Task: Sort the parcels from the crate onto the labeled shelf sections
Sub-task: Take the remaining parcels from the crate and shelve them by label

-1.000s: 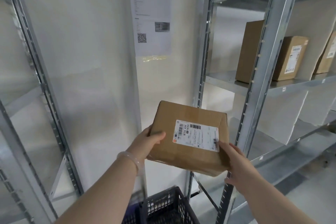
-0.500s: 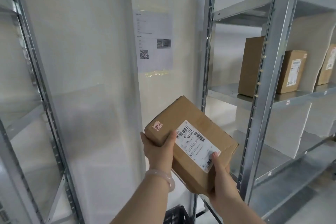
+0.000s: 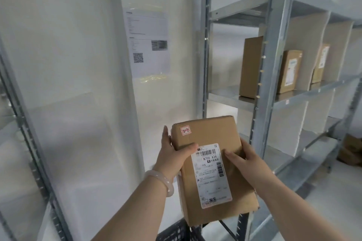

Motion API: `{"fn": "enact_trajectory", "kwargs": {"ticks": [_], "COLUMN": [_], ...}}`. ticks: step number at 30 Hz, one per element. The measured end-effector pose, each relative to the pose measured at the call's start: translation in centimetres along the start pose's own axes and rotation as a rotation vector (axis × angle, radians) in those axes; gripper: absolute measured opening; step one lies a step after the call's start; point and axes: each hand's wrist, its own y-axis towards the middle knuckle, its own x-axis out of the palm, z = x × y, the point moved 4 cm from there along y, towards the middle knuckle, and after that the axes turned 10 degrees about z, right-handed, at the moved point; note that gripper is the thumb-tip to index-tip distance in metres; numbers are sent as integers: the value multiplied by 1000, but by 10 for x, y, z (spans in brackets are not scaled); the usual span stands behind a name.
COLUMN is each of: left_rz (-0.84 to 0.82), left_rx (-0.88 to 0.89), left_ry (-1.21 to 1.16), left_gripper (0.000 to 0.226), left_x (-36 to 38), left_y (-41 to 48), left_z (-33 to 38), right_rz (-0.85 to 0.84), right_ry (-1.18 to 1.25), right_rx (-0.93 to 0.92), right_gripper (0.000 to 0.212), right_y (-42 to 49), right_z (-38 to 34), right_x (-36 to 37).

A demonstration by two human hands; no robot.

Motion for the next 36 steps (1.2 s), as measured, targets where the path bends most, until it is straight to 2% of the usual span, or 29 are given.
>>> {"fn": "enact_trajectory", "kwargs": {"ticks": [2,4,8,10,14,20,29,36], "left_rz": [-17,-64,-232,-309,-402,-521,-600,-653], "left_rx": [13,27,81,89,81,68,118,150], "left_ry": [-20,-21,14,13,46,13,-8,-19], "left_gripper": [114,107,63,55,73,52,60,62], "left_x": [13,32,88,121,192,309,472,551], "left_y": [-5,-9,-22,-31,-56,-112,-174,-180], "left_z": [2,1,-5,-11,-23,-30,-26,-31], "right_rz": [87,166,307,378,505,610,727,767], "right_ry": [48,91,125,121,127,137,86,89], "right_rx": [15,29,84,108,144,190,170,186], "right_gripper": [67,66,56,56,55,50,54,59], "right_y": [-9,-20,-33,-37,-49,-65,-65,-42], "right_z": [9,18,41,59,92,137,183,209], "right_x": [-13,-26,-66,-94,-157,-264,-424,-484]}}
